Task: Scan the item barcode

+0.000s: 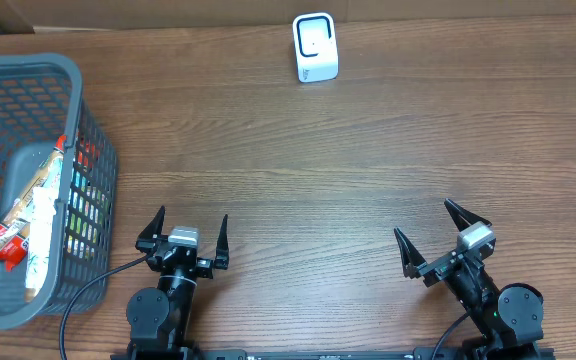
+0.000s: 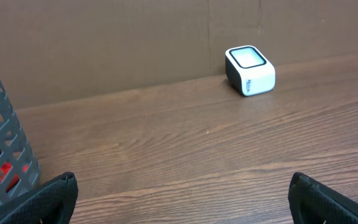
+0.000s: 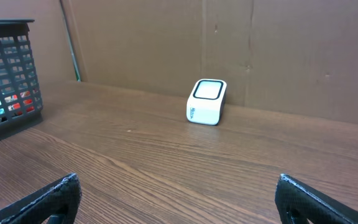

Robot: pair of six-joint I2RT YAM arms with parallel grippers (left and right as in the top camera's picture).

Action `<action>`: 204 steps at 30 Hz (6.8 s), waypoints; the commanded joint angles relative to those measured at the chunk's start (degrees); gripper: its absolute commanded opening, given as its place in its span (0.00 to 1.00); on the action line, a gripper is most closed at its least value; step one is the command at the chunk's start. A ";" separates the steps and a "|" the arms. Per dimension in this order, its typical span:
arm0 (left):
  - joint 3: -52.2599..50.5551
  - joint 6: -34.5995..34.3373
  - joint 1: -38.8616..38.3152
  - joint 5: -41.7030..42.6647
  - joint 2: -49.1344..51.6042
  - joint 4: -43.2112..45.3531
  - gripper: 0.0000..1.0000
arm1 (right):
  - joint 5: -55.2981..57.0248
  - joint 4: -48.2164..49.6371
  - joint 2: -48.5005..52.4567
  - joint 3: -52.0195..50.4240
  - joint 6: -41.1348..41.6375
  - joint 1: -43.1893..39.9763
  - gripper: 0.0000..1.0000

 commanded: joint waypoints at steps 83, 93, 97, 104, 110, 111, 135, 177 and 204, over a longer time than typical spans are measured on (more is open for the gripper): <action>-0.52 1.05 0.28 0.09 -0.59 0.15 1.00 | -0.37 0.26 -0.68 -0.59 0.66 0.26 1.00; 3.04 -5.84 0.28 0.07 0.39 0.85 1.00 | -2.21 -0.66 -0.55 2.47 7.52 0.24 1.00; 10.64 -7.19 0.28 0.02 3.56 -3.58 1.00 | -2.21 -5.33 -0.13 8.26 7.52 0.11 1.00; 34.27 -10.58 0.28 0.46 17.99 -16.87 1.00 | -2.29 -18.73 7.39 24.96 7.50 0.11 1.00; 60.04 -11.15 0.28 0.46 32.83 -35.41 1.00 | -3.28 -29.31 19.41 41.81 7.48 0.11 1.00; 64.72 -11.10 0.28 0.44 35.52 -39.04 1.00 | -3.28 -31.58 21.86 44.96 7.48 0.11 1.00; 123.03 -20.37 3.74 -10.69 75.95 -86.51 1.00 | -20.81 -58.86 62.75 76.15 7.50 0.15 1.00; 77.15 -15.78 51.12 -9.18 87.54 -53.35 0.90 | -15.10 -60.33 66.79 76.15 7.32 0.15 1.00; 68.17 2.12 50.71 -11.06 105.90 -38.23 0.05 | -14.12 -58.45 66.82 76.15 7.54 0.15 1.00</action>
